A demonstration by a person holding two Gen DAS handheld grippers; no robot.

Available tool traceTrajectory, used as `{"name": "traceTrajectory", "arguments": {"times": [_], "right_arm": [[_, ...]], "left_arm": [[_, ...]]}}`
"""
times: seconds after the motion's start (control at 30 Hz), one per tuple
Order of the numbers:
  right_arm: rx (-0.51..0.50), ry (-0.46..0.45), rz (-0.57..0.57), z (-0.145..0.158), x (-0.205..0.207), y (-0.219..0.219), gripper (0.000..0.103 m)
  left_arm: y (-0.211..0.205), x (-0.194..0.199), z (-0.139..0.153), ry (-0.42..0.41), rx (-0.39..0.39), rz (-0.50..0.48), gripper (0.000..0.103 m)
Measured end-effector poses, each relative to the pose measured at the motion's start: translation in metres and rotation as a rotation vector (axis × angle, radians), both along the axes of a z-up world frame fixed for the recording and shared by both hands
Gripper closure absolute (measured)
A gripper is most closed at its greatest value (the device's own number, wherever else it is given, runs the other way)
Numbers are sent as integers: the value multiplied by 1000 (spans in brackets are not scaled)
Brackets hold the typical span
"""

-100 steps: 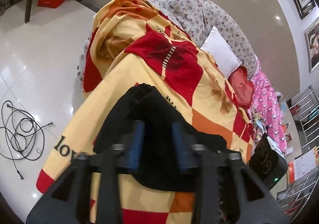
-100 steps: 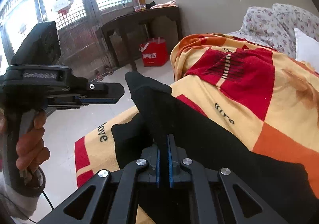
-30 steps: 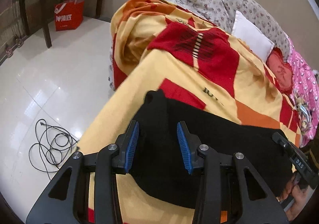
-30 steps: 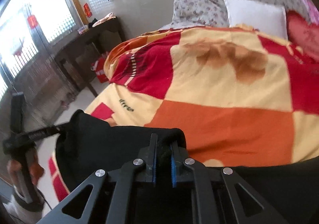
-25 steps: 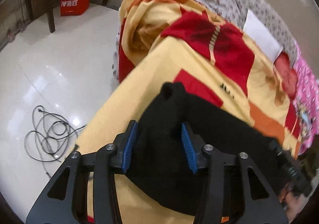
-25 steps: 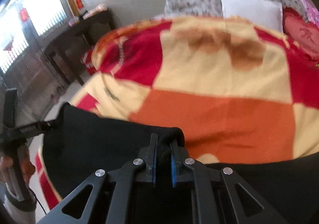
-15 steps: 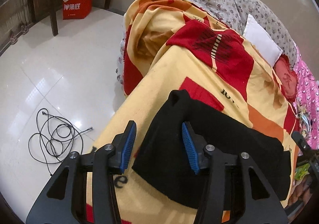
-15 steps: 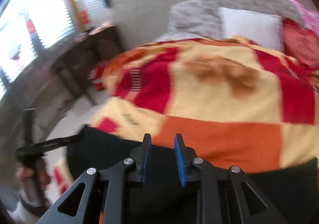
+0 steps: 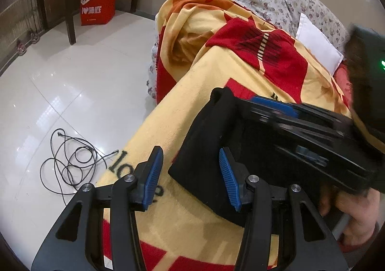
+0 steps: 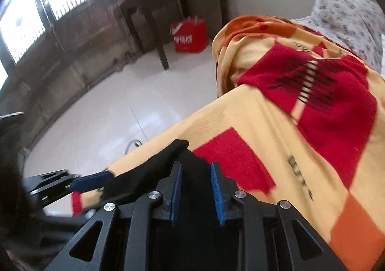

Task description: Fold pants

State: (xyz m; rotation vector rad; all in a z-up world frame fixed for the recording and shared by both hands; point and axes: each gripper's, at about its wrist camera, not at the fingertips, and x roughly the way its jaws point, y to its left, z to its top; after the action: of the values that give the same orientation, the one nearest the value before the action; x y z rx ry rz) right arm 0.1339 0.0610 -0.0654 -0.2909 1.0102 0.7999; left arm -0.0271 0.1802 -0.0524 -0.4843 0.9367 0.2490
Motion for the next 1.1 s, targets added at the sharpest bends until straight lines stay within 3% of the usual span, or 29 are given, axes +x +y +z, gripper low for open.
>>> {"name": "traceTrajectory", "arguments": {"times": [0.17, 0.3, 0.4, 0.53, 0.73, 0.8, 0.93, 1.1], "right_arm": [[-14, 15, -1, -13, 15, 19, 76], [38, 39, -29, -12, 23, 13, 76], [79, 10, -74, 10, 12, -18, 76], [52, -57, -184, 34, -19, -87, 75], [-29, -68, -381, 29, -56, -183, 74], [29, -40, -413, 22, -65, -209, 74], [103, -21, -421, 11, -62, -222, 74], [131, -49, -426, 36, -88, -236, 74]], "left_arm": [[2, 1, -3, 2, -13, 3, 55], [5, 1, -3, 5, -30, 17, 55], [4, -1, 5, -12, -24, 16, 55], [-6, -2, 19, -61, -10, 4, 55], [-26, 8, 17, -60, 30, -16, 55], [-29, 8, 17, -65, 55, -4, 55], [-36, 18, 6, -6, 89, -4, 55], [-49, 6, 26, -34, 100, -19, 55]]}}
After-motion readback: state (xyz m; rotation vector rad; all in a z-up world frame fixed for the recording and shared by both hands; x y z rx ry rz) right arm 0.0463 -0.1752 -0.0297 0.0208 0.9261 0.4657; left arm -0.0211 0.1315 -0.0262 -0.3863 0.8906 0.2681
